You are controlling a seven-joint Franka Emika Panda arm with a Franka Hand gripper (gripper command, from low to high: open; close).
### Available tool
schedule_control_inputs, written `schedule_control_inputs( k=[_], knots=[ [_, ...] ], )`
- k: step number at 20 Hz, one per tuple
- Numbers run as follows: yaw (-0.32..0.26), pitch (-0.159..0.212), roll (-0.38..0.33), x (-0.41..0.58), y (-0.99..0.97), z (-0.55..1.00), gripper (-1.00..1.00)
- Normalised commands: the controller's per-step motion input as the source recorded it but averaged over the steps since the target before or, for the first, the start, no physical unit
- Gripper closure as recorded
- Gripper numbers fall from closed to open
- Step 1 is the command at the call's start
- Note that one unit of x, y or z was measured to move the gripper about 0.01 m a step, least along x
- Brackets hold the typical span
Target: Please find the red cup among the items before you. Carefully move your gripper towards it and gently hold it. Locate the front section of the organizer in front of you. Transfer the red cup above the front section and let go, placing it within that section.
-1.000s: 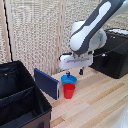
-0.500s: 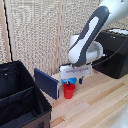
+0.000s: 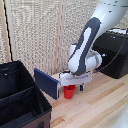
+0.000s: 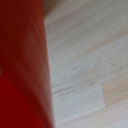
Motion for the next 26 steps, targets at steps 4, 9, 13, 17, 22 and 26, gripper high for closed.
schedule_control_inputs(
  k=[4,9,13,17,22,26],
  knots=[
    [0.000,0.000,-0.024,0.000,0.00,-0.05,1.00],
    [-0.011,-0.019,-0.027,-0.014,0.00,-0.04,1.00],
    [0.000,-0.050,-0.003,0.006,0.00,0.04,1.00],
    [0.002,0.006,0.000,0.089,0.00,0.27,1.00],
    [-0.040,0.063,0.050,0.018,-0.06,0.92,1.00],
    [-0.045,0.080,0.070,0.000,-0.04,0.92,1.00]
  ],
)
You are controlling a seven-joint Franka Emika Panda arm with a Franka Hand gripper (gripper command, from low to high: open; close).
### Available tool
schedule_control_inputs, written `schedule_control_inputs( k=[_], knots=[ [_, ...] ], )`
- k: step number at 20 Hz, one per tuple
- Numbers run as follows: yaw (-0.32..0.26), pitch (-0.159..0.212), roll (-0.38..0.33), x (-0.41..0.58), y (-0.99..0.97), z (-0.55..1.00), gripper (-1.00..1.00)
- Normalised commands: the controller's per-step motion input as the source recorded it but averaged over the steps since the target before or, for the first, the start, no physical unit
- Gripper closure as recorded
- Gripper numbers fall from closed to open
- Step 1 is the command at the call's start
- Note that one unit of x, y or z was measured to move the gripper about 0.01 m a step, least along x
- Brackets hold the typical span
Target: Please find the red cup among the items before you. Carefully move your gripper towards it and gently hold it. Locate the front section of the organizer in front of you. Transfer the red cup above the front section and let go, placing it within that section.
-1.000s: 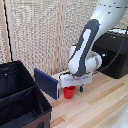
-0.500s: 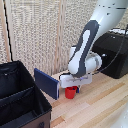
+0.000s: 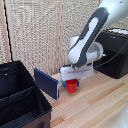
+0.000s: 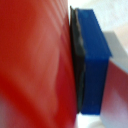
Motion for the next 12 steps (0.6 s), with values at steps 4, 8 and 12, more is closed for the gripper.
schedule_control_inputs(
  k=[4,8,12],
  knots=[
    [-0.039,0.098,0.098,0.000,0.06,0.81,1.00],
    [-0.024,0.097,0.111,0.047,0.36,0.74,1.00],
    [-0.015,0.057,0.128,0.074,0.66,0.65,1.00]
  ],
)
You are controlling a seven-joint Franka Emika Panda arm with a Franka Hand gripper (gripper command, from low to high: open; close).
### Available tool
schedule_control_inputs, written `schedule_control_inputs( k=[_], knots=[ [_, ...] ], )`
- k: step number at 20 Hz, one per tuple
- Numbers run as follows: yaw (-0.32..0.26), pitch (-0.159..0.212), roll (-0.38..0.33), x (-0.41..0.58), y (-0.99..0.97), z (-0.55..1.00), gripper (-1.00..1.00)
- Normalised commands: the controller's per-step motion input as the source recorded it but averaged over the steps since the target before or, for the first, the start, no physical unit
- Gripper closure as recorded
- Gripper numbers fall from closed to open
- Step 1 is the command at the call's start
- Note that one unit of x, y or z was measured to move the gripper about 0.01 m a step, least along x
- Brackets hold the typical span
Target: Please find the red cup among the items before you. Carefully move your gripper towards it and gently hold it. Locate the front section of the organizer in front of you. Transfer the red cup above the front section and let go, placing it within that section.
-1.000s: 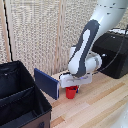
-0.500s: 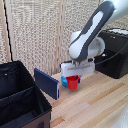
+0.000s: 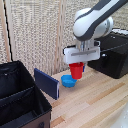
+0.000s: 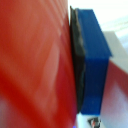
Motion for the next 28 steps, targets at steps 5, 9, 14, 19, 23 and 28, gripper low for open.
schedule_control_inputs(
  k=[5,9,14,19,23,28],
  knots=[
    [-0.013,0.029,0.023,0.079,0.85,0.56,1.00],
    [0.000,0.024,0.000,0.008,0.93,0.47,1.00],
    [0.000,0.002,-0.007,0.014,0.95,0.38,1.00],
    [0.000,0.000,-0.020,0.049,0.96,0.29,1.00],
    [0.000,0.000,-0.024,0.044,0.97,0.21,1.00],
    [0.000,0.000,-0.040,0.046,0.96,0.11,1.00]
  ],
)
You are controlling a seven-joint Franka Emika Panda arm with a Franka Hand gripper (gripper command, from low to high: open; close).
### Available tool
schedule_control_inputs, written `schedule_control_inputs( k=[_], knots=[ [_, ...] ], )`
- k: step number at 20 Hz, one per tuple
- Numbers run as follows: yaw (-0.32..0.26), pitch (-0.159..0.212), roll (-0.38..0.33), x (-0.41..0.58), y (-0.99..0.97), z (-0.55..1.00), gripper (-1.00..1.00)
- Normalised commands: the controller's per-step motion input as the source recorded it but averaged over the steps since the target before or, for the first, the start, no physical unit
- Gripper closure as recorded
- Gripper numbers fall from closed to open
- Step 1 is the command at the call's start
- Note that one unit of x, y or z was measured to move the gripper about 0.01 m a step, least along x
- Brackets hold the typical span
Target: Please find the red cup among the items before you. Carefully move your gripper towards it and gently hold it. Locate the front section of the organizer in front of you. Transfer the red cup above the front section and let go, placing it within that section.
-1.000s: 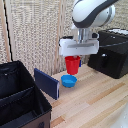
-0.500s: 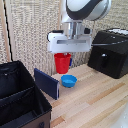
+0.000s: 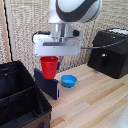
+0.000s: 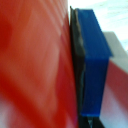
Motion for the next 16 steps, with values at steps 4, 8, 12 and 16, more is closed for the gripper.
schedule_control_inputs(
  k=[4,8,12,16],
  knots=[
    [0.000,0.000,-0.057,0.061,0.95,0.01,1.00],
    [-0.001,0.008,-0.063,0.078,0.94,0.00,1.00],
    [-0.002,0.035,-0.093,0.104,0.91,-0.14,1.00],
    [0.008,0.020,-0.075,0.155,0.66,-0.32,1.00]
  ],
)
